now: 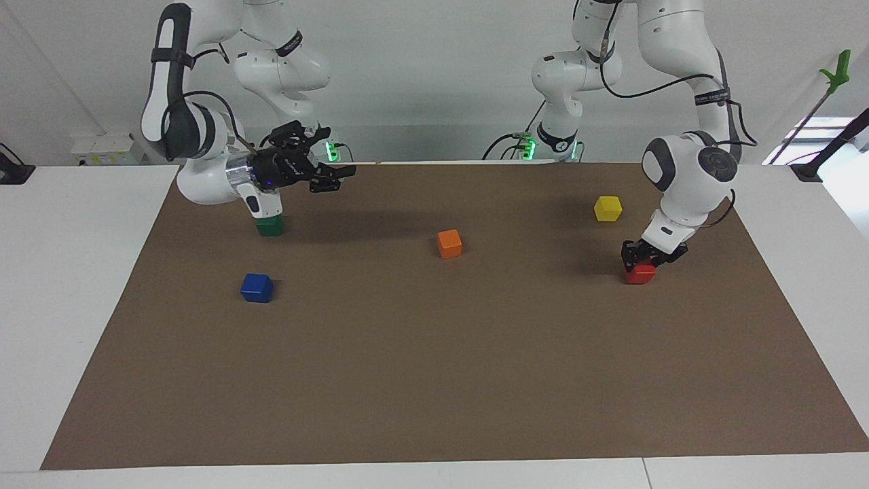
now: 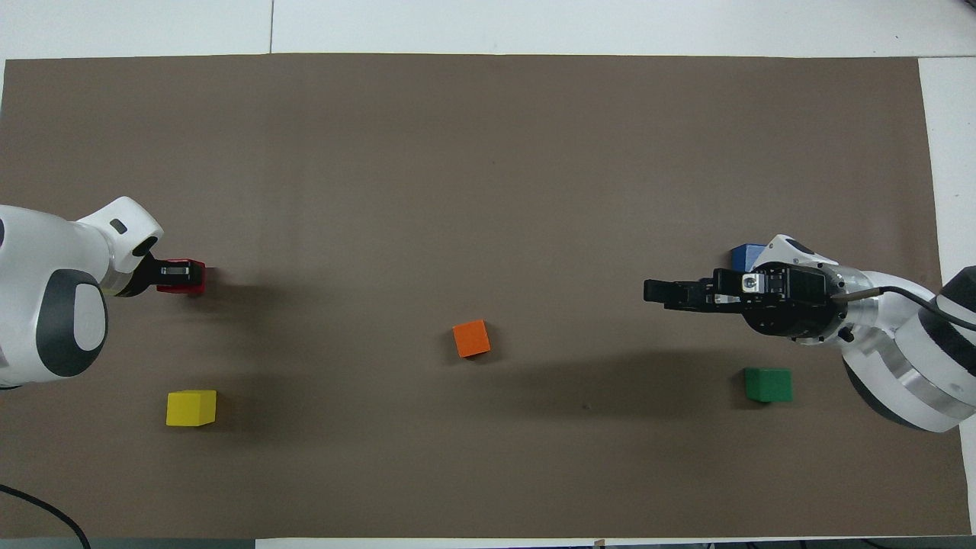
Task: Transfer red block to right arm and stack on blue block
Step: 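Lift the red cube with the left gripper while the right gripper approaches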
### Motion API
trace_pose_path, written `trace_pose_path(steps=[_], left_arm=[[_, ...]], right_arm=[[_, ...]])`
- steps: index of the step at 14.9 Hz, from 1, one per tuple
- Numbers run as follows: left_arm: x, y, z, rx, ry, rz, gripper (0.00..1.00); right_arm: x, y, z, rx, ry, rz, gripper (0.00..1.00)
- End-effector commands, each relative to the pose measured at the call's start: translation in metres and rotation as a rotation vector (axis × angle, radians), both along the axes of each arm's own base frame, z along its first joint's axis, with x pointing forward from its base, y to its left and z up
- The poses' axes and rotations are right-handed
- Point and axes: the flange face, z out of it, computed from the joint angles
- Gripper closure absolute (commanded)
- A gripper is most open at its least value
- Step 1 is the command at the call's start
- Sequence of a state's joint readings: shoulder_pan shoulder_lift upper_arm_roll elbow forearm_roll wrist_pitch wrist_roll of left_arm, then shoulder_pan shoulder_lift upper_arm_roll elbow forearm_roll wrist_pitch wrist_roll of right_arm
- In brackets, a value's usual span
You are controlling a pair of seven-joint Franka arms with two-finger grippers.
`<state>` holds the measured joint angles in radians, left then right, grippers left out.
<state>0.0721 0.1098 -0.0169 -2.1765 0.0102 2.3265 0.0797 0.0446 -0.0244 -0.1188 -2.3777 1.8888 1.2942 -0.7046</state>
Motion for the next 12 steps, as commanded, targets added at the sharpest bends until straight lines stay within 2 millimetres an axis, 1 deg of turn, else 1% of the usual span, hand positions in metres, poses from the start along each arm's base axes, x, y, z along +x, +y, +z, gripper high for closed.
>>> trace_pose_path(steps=[1, 2, 5, 6, 7, 8, 9, 10, 11, 12], left_arm=[[0.013, -0.007, 0.045, 0.008, -0.02, 0.155, 1.0], [0.018, -0.011, 0.061, 0.0, -0.001, 0.234, 1.0], [0.026, -0.05, 0.108, -0.025, 0.1, 0.47, 1.0], [0.025, -0.067, 0.129, -0.074, 0.144, 0.534, 1.0], [0.024, -0.08, 0.152, -0.113, 0.19, 0.606, 1.0], [0.022, -0.091, 0.17, -0.139, 0.229, 0.691, 1.0], [0.019, -0.104, 0.183, -0.168, 0.267, 0.763, 0.98], [0.016, -0.115, 0.193, -0.213, 0.313, 0.832, 0.91], [0.014, -0.126, 0.199, -0.261, 0.362, 0.904, 0.88], [0.013, -0.134, 0.207, -0.292, 0.388, 0.962, 0.88]], right_arm=[[0.001, 0.014, -0.033, 0.121, -0.014, -0.006, 0.0], [0.002, 0.022, -0.039, 0.144, -0.014, -0.007, 0.0], [0.007, 0.056, -0.051, 0.242, 0.002, -0.015, 0.0], [0.009, 0.07, -0.056, 0.266, 0.006, -0.019, 0.0], [0.01, 0.082, -0.057, 0.262, -0.005, -0.026, 0.0], [0.012, 0.088, -0.056, 0.247, -0.006, -0.028, 0.0], [0.014, 0.089, -0.059, 0.23, 0.002, -0.037, 0.0], [0.015, 0.095, -0.06, 0.223, 0.003, -0.033, 0.0], [0.018, 0.103, -0.064, 0.232, -0.005, -0.05, 0.0], [0.021, 0.117, -0.068, 0.244, -0.023, -0.067, 0.0]])
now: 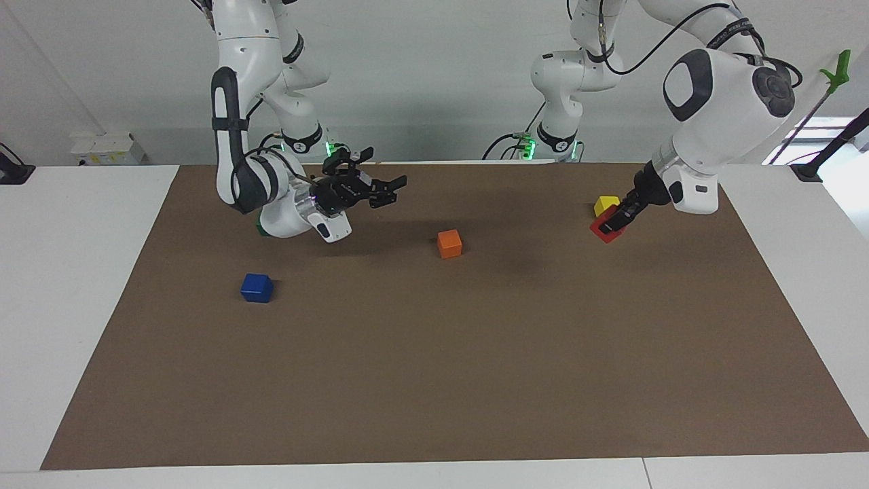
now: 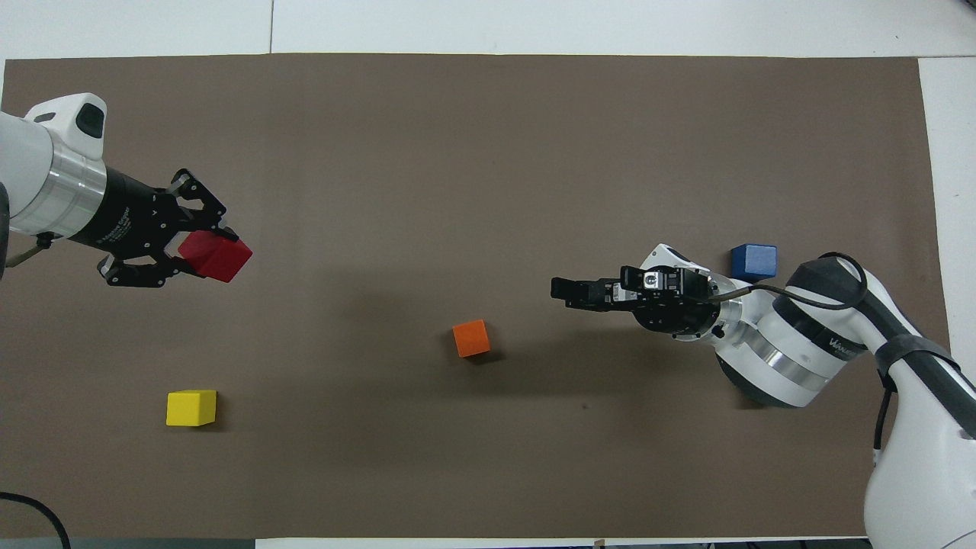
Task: Transfer red block to right arm and stack on blue block
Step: 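Lift the red cube with the left gripper while the right gripper approaches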
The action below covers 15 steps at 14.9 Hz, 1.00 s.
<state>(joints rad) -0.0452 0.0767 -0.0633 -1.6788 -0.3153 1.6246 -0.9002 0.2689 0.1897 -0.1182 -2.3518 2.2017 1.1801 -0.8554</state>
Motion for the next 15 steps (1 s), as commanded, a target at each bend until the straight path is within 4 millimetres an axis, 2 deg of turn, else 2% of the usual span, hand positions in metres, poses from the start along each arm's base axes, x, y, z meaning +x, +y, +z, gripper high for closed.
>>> trace_pose_path(steps=[1, 2, 4, 5, 8, 9, 12, 15], left_arm=[[-0.003, -0.017, 0.02, -0.08, 0.077, 0.142, 0.87], [-0.005, -0.026, 0.026, -0.108, 0.1, 0.167, 0.87], [-0.004, -0.04, 0.064, -0.205, 0.134, 0.288, 0.86], [-0.008, -0.049, 0.073, -0.218, 0.172, 0.327, 0.86], [-0.019, -0.081, 0.079, -0.218, 0.25, 0.393, 0.86], [-0.02, -0.086, 0.081, -0.237, 0.271, 0.405, 0.86], [-0.02, -0.091, 0.09, -0.282, 0.334, 0.476, 0.86], [-0.023, -0.105, 0.105, -0.307, 0.333, 0.481, 0.86]], right_arm=[[0.013, 0.028, -0.004, 0.009, -0.037, -0.052, 0.0], [0.017, 0.033, -0.005, -0.022, -0.038, -0.076, 0.0], [0.025, 0.048, -0.008, -0.091, -0.059, -0.112, 0.0], [0.026, 0.056, -0.007, -0.108, -0.061, -0.113, 0.0], [0.034, 0.064, -0.004, -0.124, -0.064, -0.132, 0.0], [0.037, 0.068, -0.003, -0.135, -0.061, -0.14, 0.0], [0.035, 0.109, 0.001, -0.143, -0.057, -0.19, 0.0], [0.033, 0.123, 0.006, -0.102, -0.049, -0.205, 0.0]])
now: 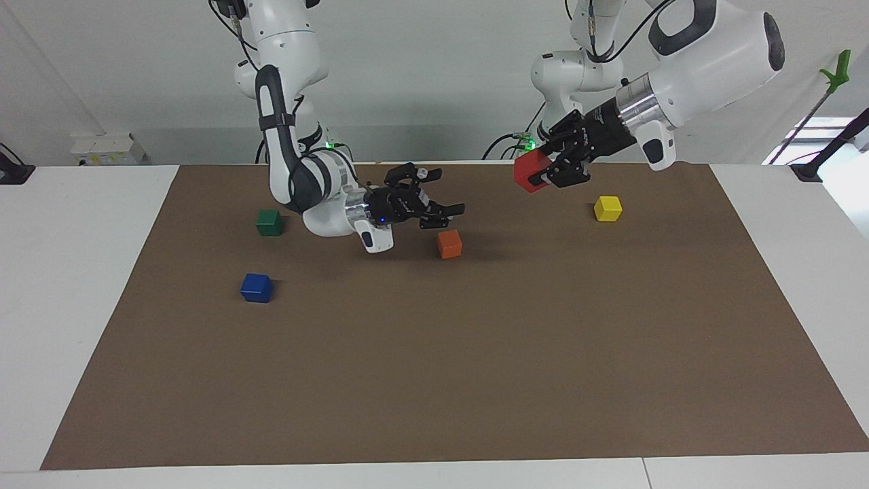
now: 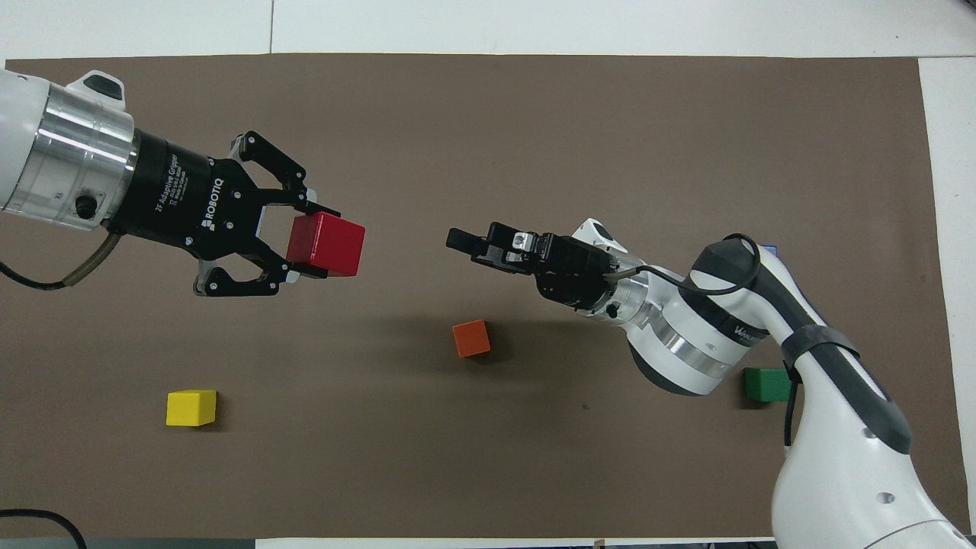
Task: Transfer red block to right arm and stack on blue block
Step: 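Lift the red cube with the left gripper while the right gripper approaches, then close the right gripper on the red cube held by the left gripper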
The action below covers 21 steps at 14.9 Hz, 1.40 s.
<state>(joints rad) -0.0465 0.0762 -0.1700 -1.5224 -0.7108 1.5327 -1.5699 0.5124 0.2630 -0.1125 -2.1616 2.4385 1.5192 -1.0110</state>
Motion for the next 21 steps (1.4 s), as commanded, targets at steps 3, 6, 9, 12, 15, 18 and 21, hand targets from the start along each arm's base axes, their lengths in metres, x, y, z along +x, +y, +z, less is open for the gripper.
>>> trace_pose_path(steps=[3, 6, 9, 12, 15, 18, 21], left_arm=[[-0.004, -0.017, 0.026, -0.037, 0.013, 0.002, 0.86], [-0.009, -0.026, 0.031, -0.046, -0.006, -0.013, 0.86], [-0.015, -0.045, 0.034, -0.054, -0.027, -0.034, 0.86], [-0.014, -0.045, 0.035, -0.053, -0.036, -0.025, 0.86], [-0.014, -0.045, 0.034, -0.048, -0.034, -0.024, 0.86], [-0.014, -0.044, 0.034, -0.044, -0.038, -0.024, 0.85], [-0.014, -0.047, 0.035, -0.047, -0.046, -0.024, 0.85]], right_arm=[[0.001, 0.03, -0.001, 0.05, -0.047, -0.057, 0.0], [0.0, 0.047, 0.012, 0.105, -0.035, -0.066, 0.0], [0.006, 0.068, 0.036, 0.171, -0.028, -0.084, 0.0], [0.007, 0.074, 0.035, 0.165, -0.037, -0.117, 0.0], [0.002, 0.083, 0.037, 0.172, -0.047, -0.115, 0.0], [0.001, 0.086, 0.041, 0.191, -0.024, -0.118, 0.0], [-0.001, 0.086, 0.048, 0.211, 0.019, -0.079, 0.0]])
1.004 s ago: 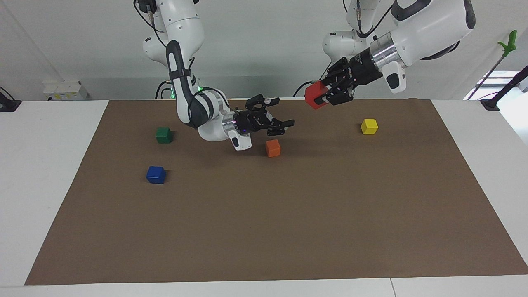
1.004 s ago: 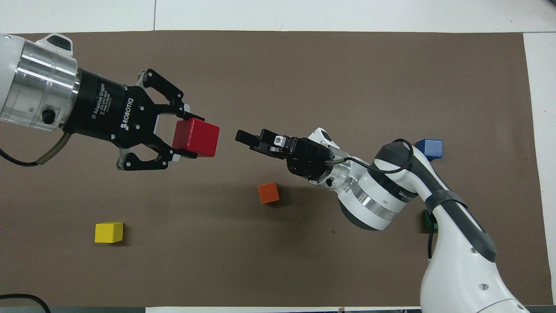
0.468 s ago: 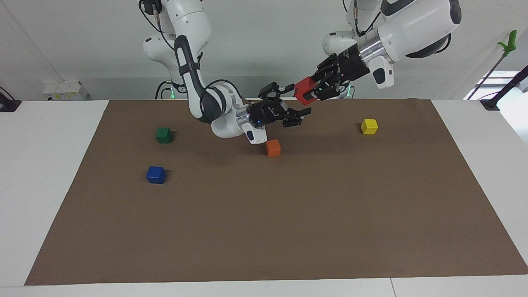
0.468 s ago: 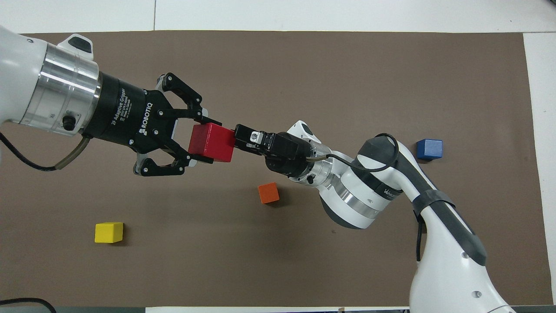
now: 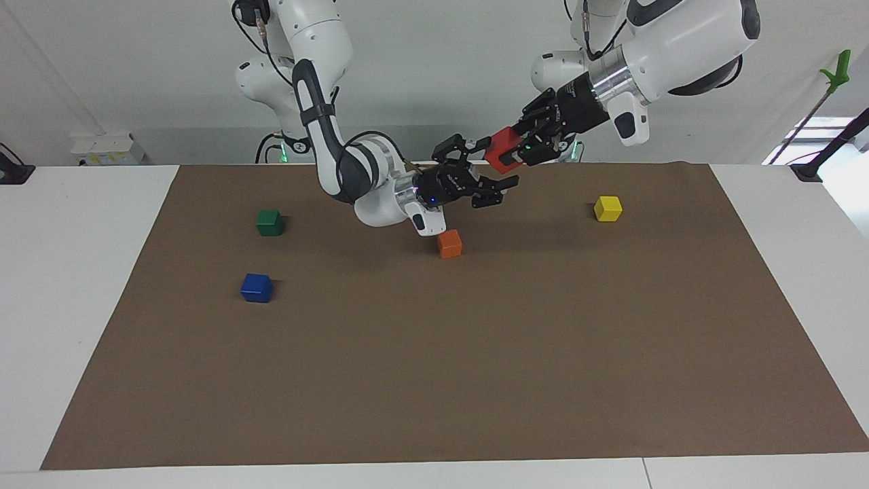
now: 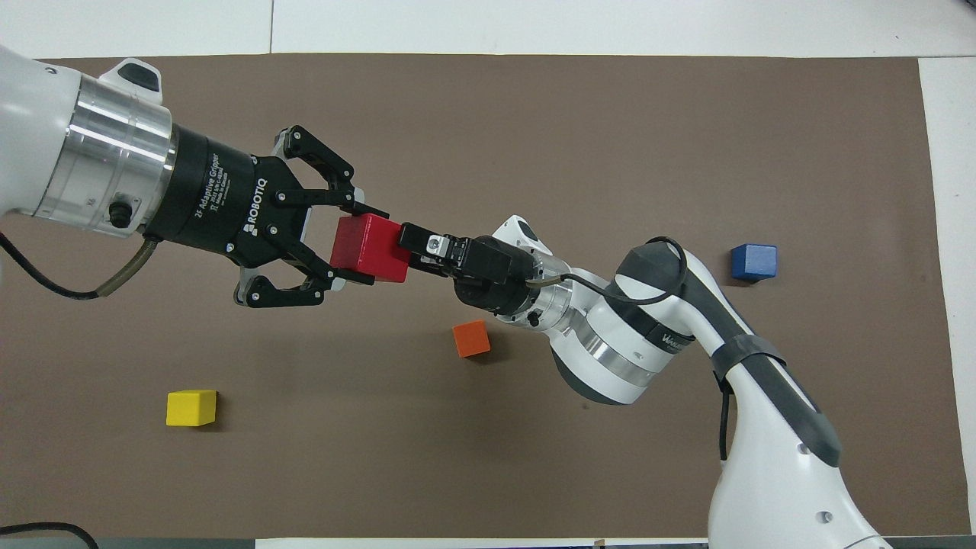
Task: Transfer red block to right arm and stack on blue block
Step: 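Close the right gripper on the red cube held by the left gripper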
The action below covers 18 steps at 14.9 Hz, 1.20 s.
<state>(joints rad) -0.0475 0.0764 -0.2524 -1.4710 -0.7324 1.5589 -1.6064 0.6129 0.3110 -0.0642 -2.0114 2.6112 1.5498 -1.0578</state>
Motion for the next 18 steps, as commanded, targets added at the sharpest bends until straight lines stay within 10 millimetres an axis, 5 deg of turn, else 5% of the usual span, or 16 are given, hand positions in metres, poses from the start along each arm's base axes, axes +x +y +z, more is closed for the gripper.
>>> trace_pose_path(steps=[1, 3, 5, 6, 7, 8, 16, 17, 18], left_arm=[[0.0, -0.004, 0.006, -0.009, -0.005, 0.014, 0.85], [0.001, -0.003, 0.006, -0.009, -0.005, 0.013, 0.85], [0.001, -0.002, 0.007, -0.01, -0.008, 0.018, 0.85], [0.001, -0.002, 0.006, -0.009, -0.005, 0.017, 0.85], [0.001, -0.001, 0.006, -0.009, -0.005, 0.018, 0.85], [0.001, -0.001, 0.006, -0.009, -0.005, 0.018, 0.85], [0.001, -0.002, 0.007, -0.007, -0.005, 0.015, 0.83], [0.001, -0.002, 0.006, -0.006, -0.009, 0.013, 0.67], [0.001, -0.002, 0.008, -0.004, -0.013, 0.014, 0.14]], right_arm=[[0.002, 0.003, 0.009, 0.083, 0.078, -0.058, 0.0], [-0.001, 0.005, 0.012, 0.085, 0.099, -0.043, 0.03], [-0.001, 0.007, 0.011, 0.074, 0.108, -0.047, 0.26], [-0.002, 0.006, 0.009, 0.07, 0.112, -0.048, 0.56], [-0.004, 0.009, 0.008, 0.069, 0.113, -0.045, 0.72], [-0.008, 0.014, 0.007, 0.068, 0.113, -0.036, 1.0], [-0.001, 0.004, 0.019, 0.074, 0.135, -0.032, 1.0], [0.0, 0.003, 0.019, 0.073, 0.135, -0.032, 1.0], [0.0, 0.002, 0.019, 0.073, 0.134, -0.032, 1.0]])
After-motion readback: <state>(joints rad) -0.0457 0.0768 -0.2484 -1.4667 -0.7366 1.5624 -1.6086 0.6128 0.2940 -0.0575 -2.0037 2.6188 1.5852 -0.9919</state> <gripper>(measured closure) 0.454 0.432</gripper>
